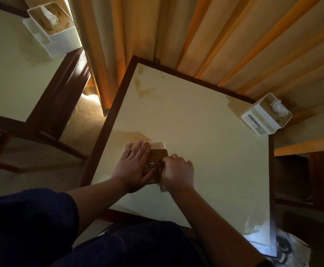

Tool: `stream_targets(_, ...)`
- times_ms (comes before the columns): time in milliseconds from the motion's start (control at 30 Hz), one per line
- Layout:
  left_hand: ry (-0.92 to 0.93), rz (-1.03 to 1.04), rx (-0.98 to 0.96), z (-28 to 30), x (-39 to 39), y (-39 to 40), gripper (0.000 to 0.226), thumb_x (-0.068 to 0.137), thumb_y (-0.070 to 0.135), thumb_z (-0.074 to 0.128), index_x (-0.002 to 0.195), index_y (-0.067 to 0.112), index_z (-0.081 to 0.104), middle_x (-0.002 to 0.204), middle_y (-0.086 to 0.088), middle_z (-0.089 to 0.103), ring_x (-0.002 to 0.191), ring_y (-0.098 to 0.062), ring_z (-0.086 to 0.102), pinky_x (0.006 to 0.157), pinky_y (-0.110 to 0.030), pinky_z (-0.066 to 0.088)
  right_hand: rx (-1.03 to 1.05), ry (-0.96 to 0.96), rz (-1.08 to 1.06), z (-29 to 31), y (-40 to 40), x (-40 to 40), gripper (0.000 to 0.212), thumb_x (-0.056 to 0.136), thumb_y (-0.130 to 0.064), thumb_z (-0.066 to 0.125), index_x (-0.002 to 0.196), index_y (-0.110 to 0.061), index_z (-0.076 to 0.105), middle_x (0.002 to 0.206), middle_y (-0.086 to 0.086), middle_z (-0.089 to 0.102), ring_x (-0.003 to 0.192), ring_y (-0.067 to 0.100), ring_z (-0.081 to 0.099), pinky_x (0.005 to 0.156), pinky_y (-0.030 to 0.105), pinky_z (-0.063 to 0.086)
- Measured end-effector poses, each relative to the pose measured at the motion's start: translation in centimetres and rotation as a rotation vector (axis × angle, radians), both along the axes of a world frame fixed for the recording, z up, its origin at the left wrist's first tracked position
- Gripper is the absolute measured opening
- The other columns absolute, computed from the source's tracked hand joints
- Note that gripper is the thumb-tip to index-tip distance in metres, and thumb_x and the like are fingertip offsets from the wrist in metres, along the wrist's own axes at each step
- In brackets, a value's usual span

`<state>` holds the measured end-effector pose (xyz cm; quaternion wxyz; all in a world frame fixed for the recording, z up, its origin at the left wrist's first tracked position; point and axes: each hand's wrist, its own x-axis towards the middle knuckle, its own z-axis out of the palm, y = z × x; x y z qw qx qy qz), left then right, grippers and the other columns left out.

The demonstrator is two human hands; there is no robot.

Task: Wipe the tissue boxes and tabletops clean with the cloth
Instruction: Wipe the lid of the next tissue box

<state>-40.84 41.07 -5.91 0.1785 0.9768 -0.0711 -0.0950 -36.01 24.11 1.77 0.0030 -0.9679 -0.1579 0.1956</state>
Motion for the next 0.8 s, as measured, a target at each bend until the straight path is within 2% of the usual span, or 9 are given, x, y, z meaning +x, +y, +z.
stream_targets(133,-0.023,0.0,0.034,0.0,0.0,0.0,0.088,0.101,0.068,0.014,0.165,0.008,0.011,0.173,-0.009,0.014,0.161,-0.022,-0.005,0.129,-0.049,-0.001,0.014,-0.081,-0.007,-0.3,1.4,2.3,0.029,0.103,-0.021,0.048,0.121,-0.027,0.069,0.117,-0.001,0.066,0.112,0.025,0.062,0.094,0.04,0.042)
stream_targets(233,-0.008,-0.004,0.048,0.2,0.0,-0.1,0.089,0.1,0.069,0.011,0.165,0.009,0.008,0.173,-0.008,0.01,0.16,-0.022,-0.009,0.129,-0.049,-0.003,0.033,-0.117,-0.024,-0.5,1.8,2.8,0.028,0.103,-0.021,0.048,0.124,-0.027,0.067,0.119,0.0,0.066,0.113,0.026,0.063,0.094,0.041,0.043)
stream_targets(300,-0.013,0.009,0.039,0.0,-0.1,-0.2,0.09,0.1,0.07,0.008,0.165,0.008,0.012,0.173,-0.009,0.014,0.161,-0.023,-0.005,0.13,-0.051,0.001,0.056,-0.118,-0.035,-0.9,1.5,2.1,0.027,0.104,-0.021,0.049,0.124,-0.026,0.066,0.12,0.001,0.066,0.111,0.028,0.064,0.092,0.041,0.044)
stream_targets(400,-0.031,0.029,0.02,-0.3,-0.1,-0.3,0.094,0.099,0.072,0.003,0.165,0.006,0.014,0.171,-0.012,0.019,0.161,-0.026,0.001,0.13,-0.052,0.005,0.115,-0.163,-0.051,-1.6,0.5,0.3,0.019,0.098,-0.02,0.059,0.112,-0.022,0.071,0.106,0.003,0.068,0.094,0.031,0.068,0.08,0.041,0.047)
stream_targets(500,0.003,0.044,-0.005,-0.2,-0.1,-0.2,0.095,0.097,0.074,-0.002,0.166,0.01,0.005,0.173,-0.008,0.012,0.161,-0.023,-0.005,0.13,-0.05,0.0,0.123,-0.172,-0.031,-1.9,-0.7,-1.7,0.006,0.09,-0.02,0.07,0.095,-0.02,0.071,0.09,0.002,0.066,0.076,0.03,0.067,0.068,0.039,0.048)
stream_targets(633,-0.031,0.056,0.013,-0.2,-0.2,-0.3,0.087,0.101,0.069,0.008,0.166,0.011,0.006,0.173,-0.008,0.014,0.161,-0.022,-0.003,0.13,-0.048,0.002,0.098,-0.091,-0.008,-0.9,-2.0,-3.9,0.027,0.066,-0.025,0.091,0.08,-0.022,0.068,0.078,-0.002,0.066,0.062,0.023,0.065,0.06,0.036,0.052)
stream_targets(700,-0.054,0.058,0.023,-0.3,-0.2,-0.3,0.085,0.103,0.067,0.014,0.166,0.01,0.01,0.172,-0.009,0.018,0.161,-0.023,0.002,0.131,-0.048,0.004,0.083,-0.076,0.005,-0.4,-2.3,-4.8,0.021,0.071,-0.031,0.086,0.08,-0.024,0.068,0.08,-0.004,0.067,0.065,0.021,0.067,0.063,0.036,0.053)
stream_targets(767,-0.063,0.059,0.015,-0.3,-0.2,-0.3,0.084,0.103,0.066,0.016,0.166,0.01,0.011,0.172,-0.009,0.019,0.161,-0.023,0.003,0.131,-0.048,0.004,0.094,-0.049,0.03,0.1,-2.6,-4.7,0.006,0.09,-0.03,0.069,0.09,-0.024,0.069,0.094,-0.003,0.068,0.079,0.022,0.069,0.077,0.038,0.054)
stream_targets(800,-0.057,0.058,0.008,-0.4,-0.2,-0.4,0.084,0.103,0.066,0.016,0.166,0.011,0.01,0.172,-0.008,0.017,0.161,-0.023,0.002,0.13,-0.048,0.003,0.078,-0.001,0.048,0.5,-2.5,-4.2,0.01,0.096,-0.028,0.06,0.096,-0.023,0.069,0.1,-0.002,0.068,0.085,0.022,0.068,0.083,0.037,0.052)
